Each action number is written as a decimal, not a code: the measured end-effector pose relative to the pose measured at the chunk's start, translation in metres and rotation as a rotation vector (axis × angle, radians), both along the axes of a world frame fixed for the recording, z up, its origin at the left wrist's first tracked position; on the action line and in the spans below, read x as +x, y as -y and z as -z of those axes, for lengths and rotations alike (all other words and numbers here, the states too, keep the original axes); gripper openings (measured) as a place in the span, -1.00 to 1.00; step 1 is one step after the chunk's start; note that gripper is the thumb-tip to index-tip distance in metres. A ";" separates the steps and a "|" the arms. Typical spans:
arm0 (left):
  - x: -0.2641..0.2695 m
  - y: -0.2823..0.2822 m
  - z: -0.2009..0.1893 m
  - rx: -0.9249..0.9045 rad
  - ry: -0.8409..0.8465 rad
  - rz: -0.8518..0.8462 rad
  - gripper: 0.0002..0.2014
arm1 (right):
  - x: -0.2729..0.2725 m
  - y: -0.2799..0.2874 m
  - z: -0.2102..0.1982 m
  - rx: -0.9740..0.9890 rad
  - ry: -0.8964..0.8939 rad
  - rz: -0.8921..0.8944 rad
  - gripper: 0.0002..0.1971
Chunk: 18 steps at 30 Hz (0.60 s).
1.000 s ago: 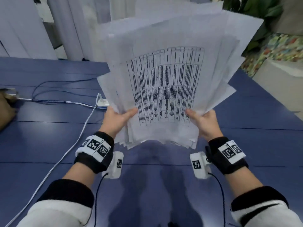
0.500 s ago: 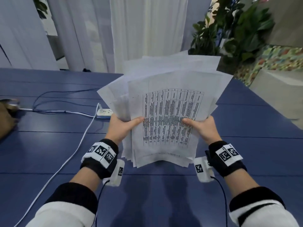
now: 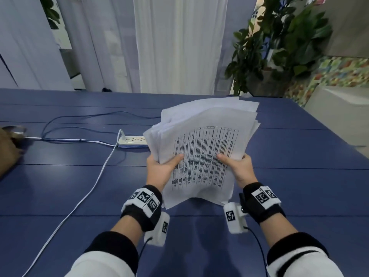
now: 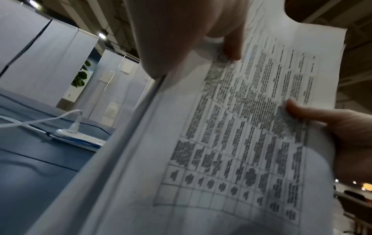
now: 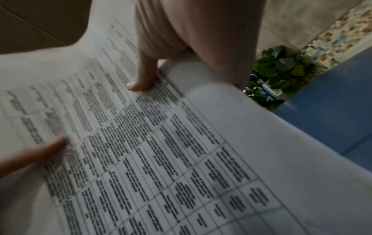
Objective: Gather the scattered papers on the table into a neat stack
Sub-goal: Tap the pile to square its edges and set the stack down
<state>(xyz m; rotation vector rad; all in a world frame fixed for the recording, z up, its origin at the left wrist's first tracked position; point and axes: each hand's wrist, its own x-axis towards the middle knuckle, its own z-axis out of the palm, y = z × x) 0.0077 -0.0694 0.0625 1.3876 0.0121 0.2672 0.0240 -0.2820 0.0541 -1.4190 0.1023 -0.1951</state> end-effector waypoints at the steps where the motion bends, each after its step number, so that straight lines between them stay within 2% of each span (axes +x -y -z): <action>1: 0.000 0.003 -0.002 -0.005 0.002 -0.028 -0.78 | 0.001 -0.002 -0.003 0.001 0.004 0.011 -0.27; 3: 0.002 0.005 -0.013 -0.007 0.020 -0.067 -0.79 | 0.005 -0.003 -0.012 0.002 0.030 0.043 -0.48; 5: 0.004 0.002 -0.026 -0.012 0.064 -0.070 -0.75 | 0.007 -0.003 -0.021 -0.021 0.072 0.066 -0.57; 8: 0.005 -0.006 -0.040 0.009 0.115 -0.035 -0.71 | 0.008 0.002 -0.027 -0.075 0.115 0.065 -0.59; 12: 0.006 -0.014 -0.051 0.023 0.208 -0.046 -0.50 | 0.008 0.004 -0.031 -0.135 0.123 0.020 -0.61; 16: 0.006 -0.010 -0.064 0.052 0.346 -0.074 -0.54 | 0.011 0.001 -0.036 -0.156 0.149 0.008 -0.53; 18: 0.006 -0.008 -0.068 0.125 0.387 -0.120 -0.65 | 0.013 0.000 -0.037 -0.138 0.158 0.013 -0.52</action>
